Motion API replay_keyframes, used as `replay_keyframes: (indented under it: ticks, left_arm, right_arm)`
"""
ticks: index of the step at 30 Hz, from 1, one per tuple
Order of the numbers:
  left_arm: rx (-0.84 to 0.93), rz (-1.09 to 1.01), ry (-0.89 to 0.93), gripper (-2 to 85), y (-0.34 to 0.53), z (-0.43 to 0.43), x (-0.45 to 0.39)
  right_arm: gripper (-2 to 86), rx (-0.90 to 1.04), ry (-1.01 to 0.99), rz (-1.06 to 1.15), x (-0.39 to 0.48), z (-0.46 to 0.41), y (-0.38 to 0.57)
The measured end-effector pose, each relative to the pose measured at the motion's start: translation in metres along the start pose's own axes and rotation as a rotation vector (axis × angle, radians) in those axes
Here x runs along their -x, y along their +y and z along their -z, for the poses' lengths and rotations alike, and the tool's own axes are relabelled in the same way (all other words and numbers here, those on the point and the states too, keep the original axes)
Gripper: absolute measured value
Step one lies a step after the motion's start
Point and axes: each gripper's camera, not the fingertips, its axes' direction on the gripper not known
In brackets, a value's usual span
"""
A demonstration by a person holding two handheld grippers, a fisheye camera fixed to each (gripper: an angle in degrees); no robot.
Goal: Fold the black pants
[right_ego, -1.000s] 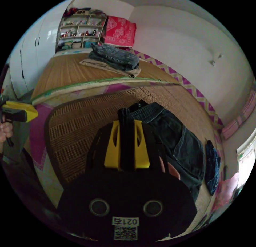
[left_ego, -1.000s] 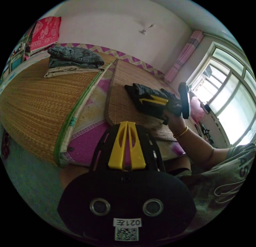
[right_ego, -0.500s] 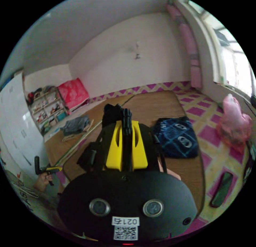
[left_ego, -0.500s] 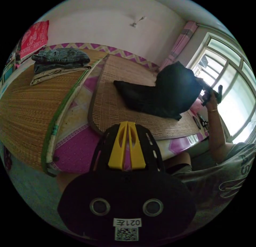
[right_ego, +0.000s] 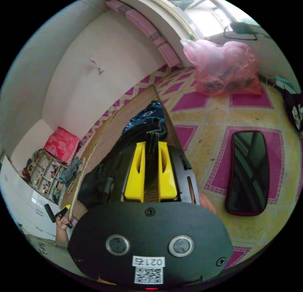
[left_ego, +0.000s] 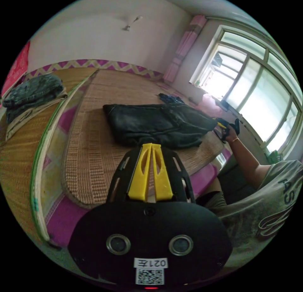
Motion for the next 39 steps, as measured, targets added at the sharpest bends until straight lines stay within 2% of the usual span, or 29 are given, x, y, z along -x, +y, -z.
replay_keyframes:
  ticks: [3,6,10,11,13,16,17,24,31,39]
  left_arm:
    - [-0.015,-0.059,0.052,4.1,-0.017,-0.032,-0.011]
    - [0.01,-0.079,0.123,5.9,-0.034,-0.068,-0.022]
    - [0.011,-0.117,0.168,4.5,-0.048,-0.112,-0.042]
    - [0.017,-0.132,0.167,4.0,-0.051,-0.124,-0.048]
    - [0.026,-0.15,0.164,3.6,-0.055,-0.141,-0.055]
    - [0.051,-0.167,0.155,3.6,-0.063,-0.168,-0.062]
    - [0.06,-0.173,0.159,3.7,-0.066,-0.178,-0.064]
    - [0.097,-0.203,0.171,2.9,-0.076,-0.218,-0.069]
    - [0.111,-0.225,0.057,4.8,-0.101,-0.257,-0.066]
    - [0.311,-0.435,-0.054,11.3,-0.137,-0.32,-0.064]
  right_arm:
    - [11.6,-0.015,-0.157,0.041,0.009,0.021,0.009]
    - [11.0,-0.017,-0.265,0.099,0.025,0.038,0.023]
    - [1.8,0.229,-0.022,0.324,0.079,0.014,0.062]
    - [0.9,0.295,0.112,0.389,0.093,-0.002,0.079]
    - [0.1,0.36,0.251,0.466,0.107,-0.026,0.106]
    - [-0.5,0.471,0.334,0.54,0.116,-0.069,0.142]
    - [-0.6,0.381,0.361,0.512,0.117,-0.067,0.148]
    - [-0.5,0.394,0.376,0.495,0.126,-0.077,0.153]
    - [-0.5,0.406,0.348,0.533,0.129,-0.079,0.153]
    - [7.0,0.378,0.261,0.423,0.118,-0.056,0.16]
